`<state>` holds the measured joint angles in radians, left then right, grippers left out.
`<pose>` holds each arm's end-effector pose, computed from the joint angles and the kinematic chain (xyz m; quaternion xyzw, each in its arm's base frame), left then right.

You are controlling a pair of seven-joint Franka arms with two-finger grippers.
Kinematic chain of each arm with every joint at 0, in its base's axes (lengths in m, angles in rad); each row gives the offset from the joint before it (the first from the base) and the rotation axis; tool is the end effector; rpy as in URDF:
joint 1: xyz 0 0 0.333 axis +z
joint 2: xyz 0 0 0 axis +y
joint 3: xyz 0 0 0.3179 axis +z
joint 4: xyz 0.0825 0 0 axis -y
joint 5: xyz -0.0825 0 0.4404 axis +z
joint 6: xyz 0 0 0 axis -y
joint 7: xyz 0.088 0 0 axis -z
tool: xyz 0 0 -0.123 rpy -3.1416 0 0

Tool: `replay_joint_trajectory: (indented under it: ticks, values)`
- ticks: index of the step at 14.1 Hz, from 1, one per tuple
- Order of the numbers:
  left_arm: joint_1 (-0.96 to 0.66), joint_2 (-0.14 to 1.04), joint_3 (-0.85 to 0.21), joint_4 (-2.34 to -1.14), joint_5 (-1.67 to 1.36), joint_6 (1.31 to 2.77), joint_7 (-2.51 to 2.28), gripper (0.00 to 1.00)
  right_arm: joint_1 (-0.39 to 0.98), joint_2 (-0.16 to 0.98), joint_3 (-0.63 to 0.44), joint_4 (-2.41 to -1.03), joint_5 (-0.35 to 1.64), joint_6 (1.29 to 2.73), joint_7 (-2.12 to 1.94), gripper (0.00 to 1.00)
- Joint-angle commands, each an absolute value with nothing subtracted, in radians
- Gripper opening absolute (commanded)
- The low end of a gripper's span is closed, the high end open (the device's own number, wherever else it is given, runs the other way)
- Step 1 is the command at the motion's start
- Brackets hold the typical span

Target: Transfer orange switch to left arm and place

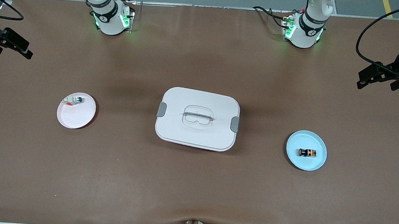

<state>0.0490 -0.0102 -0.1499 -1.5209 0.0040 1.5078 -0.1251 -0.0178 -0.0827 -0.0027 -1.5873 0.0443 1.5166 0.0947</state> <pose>0.5985 -0.0605 0.6372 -0.9999 -0.0122 0.0012 0.0029 0.5794 -0.0063 0.6463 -0.9982 0.0562 -0.0052 0.0224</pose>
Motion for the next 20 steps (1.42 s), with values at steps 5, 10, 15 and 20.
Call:
replay_joint_trajectory:
  ticks: [5, 10, 15, 20]
  values:
    - [0.034, -0.069, -0.133, -1.582, -0.011, 1.525, -0.132, 1.00, -0.025, -0.112, -0.002, -1.618, 0.061, 1.526, 0.058, 1.00]
    - [0.038, -0.078, -0.133, -1.580, 0.003, 1.491, -0.123, 1.00, -0.026, -0.112, -0.003, -1.618, 0.060, 1.522, 0.058, 1.00]
    - [0.040, -0.081, -0.130, -1.575, 0.009, 1.471, -0.123, 1.00, -0.029, -0.110, -0.005, -1.618, 0.060, 1.509, 0.058, 1.00]
    - [0.040, -0.080, -0.129, -1.569, 0.032, 1.471, -0.124, 1.00, -0.037, -0.107, -0.005, -1.618, 0.057, 1.485, 0.060, 1.00]
